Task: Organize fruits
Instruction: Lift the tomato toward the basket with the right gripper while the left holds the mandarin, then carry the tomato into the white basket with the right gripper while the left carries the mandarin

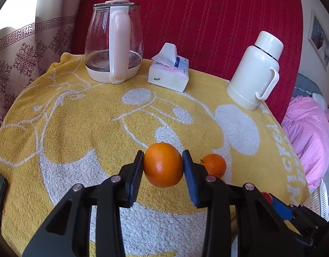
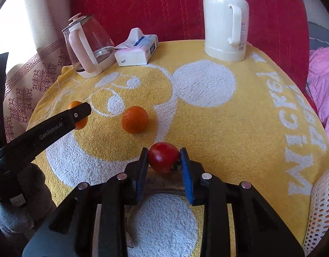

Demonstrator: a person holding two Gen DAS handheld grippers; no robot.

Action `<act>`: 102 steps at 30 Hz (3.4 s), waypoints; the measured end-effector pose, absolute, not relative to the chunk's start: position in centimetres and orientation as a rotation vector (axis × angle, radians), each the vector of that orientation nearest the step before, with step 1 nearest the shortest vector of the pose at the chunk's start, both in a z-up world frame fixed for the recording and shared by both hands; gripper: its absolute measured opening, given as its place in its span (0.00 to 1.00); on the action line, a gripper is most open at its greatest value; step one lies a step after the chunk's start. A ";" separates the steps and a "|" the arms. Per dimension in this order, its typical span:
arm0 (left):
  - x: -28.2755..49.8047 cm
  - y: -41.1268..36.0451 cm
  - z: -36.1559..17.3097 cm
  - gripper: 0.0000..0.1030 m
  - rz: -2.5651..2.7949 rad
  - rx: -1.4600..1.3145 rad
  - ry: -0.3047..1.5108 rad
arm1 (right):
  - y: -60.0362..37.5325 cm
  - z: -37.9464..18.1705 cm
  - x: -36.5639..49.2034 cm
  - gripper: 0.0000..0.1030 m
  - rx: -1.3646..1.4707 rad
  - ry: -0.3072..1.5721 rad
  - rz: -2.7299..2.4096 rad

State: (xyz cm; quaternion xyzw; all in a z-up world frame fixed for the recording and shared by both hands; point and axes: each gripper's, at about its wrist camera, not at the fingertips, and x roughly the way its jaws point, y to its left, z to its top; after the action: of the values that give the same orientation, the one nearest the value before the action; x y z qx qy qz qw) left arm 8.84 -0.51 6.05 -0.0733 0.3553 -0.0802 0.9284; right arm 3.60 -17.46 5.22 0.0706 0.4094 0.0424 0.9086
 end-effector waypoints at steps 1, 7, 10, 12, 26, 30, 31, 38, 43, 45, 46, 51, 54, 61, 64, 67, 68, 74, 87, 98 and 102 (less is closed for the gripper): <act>8.6 -0.8 6.1 0.36 -0.168 -0.141 0.723 | -17.7 5.4 3.3 0.30 0.149 0.840 0.082; 7.7 -2.2 6.4 0.36 -0.192 -0.099 0.703 | -19.1 6.6 1.6 0.30 0.173 0.811 0.050; 7.2 -2.9 6.4 0.36 -0.207 -0.083 0.698 | -19.7 7.2 0.9 0.30 0.185 0.794 0.034; 7.0 -3.4 6.5 0.36 -0.216 -0.071 0.694 | -20.1 7.5 0.4 0.30 0.191 0.785 0.025; 5.5 -5.4 6.6 0.36 -0.266 -0.020 0.676 | -24.7 9.7 -4.7 0.30 0.250 0.711 -0.091; 5.5 -5.5 6.5 0.36 -0.267 -0.019 0.678 | -27.2 10.2 -6.9 0.30 0.272 0.692 -0.159; 5.5 -5.5 6.5 0.36 -0.267 -0.018 0.678 | -27.9 10.2 -7.5 0.30 0.277 0.689 -0.178; 5.5 -5.5 6.5 0.36 -0.267 -0.017 0.678 | -32.8 10.0 -11.0 0.30 0.341 0.683 -0.304; 5.5 -5.6 6.6 0.36 -0.269 -0.012 0.678 | -35.6 9.6 -12.9 0.30 0.407 0.679 -0.361; 5.4 -5.6 6.6 0.36 -0.269 -0.009 0.677 | -36.3 9.4 -13.4 0.30 0.432 0.680 -0.373; 5.4 -5.6 6.6 0.36 -0.269 -0.009 0.676 | -36.6 9.4 -13.5 0.30 0.442 0.679 -0.378; 5.4 -5.5 6.5 0.36 -0.266 -0.011 0.676 | -37.2 9.1 -14.2 0.30 0.472 0.678 -0.396; 5.4 -5.5 6.5 0.36 -0.266 -0.010 0.676 | -37.4 9.1 -14.6 0.32 0.485 0.677 -0.396; 5.4 -5.5 6.4 0.36 -0.267 -0.010 0.674 | -38.3 9.4 -15.7 0.34 0.504 0.654 -0.429; 5.4 -5.5 6.5 0.36 -0.270 -0.009 0.668 | -38.7 9.3 -16.3 0.34 0.512 0.649 -0.443; 5.3 -5.5 6.6 0.36 -0.288 -0.012 0.665 | -39.2 9.1 -16.9 0.34 0.525 0.648 -0.456; 5.2 -5.6 6.7 0.36 -0.295 -0.012 0.661 | -39.3 9.0 -17.0 0.35 0.525 0.647 -0.462; 4.2 -6.8 7.1 0.36 -0.331 0.025 0.646 | -38.4 8.7 -17.5 0.41 0.451 0.641 -0.488; 1.0 -11.2 9.0 0.36 -0.455 0.064 0.653 | -36.8 7.6 -17.4 0.42 0.406 0.632 -0.439; -2.9 -18.8 10.8 0.36 -0.627 0.134 0.651 | -37.8 7.3 -19.2 0.43 0.428 0.595 -0.426; -3.8 -21.4 11.3 0.36 -0.679 0.153 0.658 | -39.1 7.1 -20.4 0.43 0.447 0.579 -0.443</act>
State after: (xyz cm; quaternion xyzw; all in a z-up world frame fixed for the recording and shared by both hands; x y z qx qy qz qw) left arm -3.82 -21.39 11.28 0.0735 0.3167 -0.3267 0.8875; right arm -20.35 -39.12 7.09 0.2169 0.2806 -0.2148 0.9100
